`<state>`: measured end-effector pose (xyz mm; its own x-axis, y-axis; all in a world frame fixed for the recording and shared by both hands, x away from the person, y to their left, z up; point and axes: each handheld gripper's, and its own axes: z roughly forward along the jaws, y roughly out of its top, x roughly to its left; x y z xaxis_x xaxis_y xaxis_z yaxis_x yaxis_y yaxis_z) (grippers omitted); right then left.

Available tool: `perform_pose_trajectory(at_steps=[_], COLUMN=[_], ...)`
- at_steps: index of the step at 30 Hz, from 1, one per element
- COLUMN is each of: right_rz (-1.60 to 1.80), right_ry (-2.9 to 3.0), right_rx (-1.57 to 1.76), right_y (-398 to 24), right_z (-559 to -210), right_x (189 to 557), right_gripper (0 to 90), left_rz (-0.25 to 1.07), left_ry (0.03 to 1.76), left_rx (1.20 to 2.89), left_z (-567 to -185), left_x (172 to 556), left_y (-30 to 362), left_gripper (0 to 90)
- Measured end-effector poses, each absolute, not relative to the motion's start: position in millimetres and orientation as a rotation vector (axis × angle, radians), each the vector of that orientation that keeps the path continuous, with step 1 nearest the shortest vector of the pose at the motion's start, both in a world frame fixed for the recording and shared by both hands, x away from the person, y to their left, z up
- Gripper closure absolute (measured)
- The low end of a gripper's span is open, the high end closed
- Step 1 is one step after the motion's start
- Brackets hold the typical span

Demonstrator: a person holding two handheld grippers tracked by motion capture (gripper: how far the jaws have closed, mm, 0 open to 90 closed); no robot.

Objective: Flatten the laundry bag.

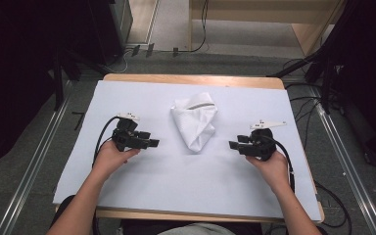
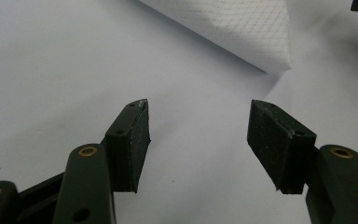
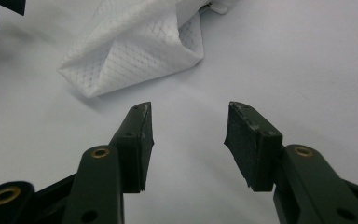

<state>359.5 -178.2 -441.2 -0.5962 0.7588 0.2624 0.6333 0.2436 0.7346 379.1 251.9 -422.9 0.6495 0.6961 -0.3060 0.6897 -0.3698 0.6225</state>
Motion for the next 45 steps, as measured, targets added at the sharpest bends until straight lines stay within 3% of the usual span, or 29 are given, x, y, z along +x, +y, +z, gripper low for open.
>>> perform_pose_trajectory(at_steps=[15,34,40,41,45], right_rz=[1.303,1.295,1.326,1.312,1.349], right_ry=[2.326,2.366,2.348,2.344,2.328], right_rx=[1.385,1.330,1.343,1.364,1.408], right_y=[-167,-135,-125,-123,-120], right_z=[-428,-419,-418,-420,-424], right_x=[361,401,414,420,432], right_gripper=[55.3,53.5,47.8,42.4,37.2], left_rz=[0.023,0.050,0.047,0.050,0.060], left_ry=[1.069,1.068,1.071,1.072,1.068], left_rx=[2.121,2.113,2.110,2.108,2.104], left_z=[-423,-420,-420,-420,-419], left_x=[378,377,377,377,376], left_y=[254,257,259,259,258], left_gripper=[40.6,41.0,41.0,41.0,41.0])
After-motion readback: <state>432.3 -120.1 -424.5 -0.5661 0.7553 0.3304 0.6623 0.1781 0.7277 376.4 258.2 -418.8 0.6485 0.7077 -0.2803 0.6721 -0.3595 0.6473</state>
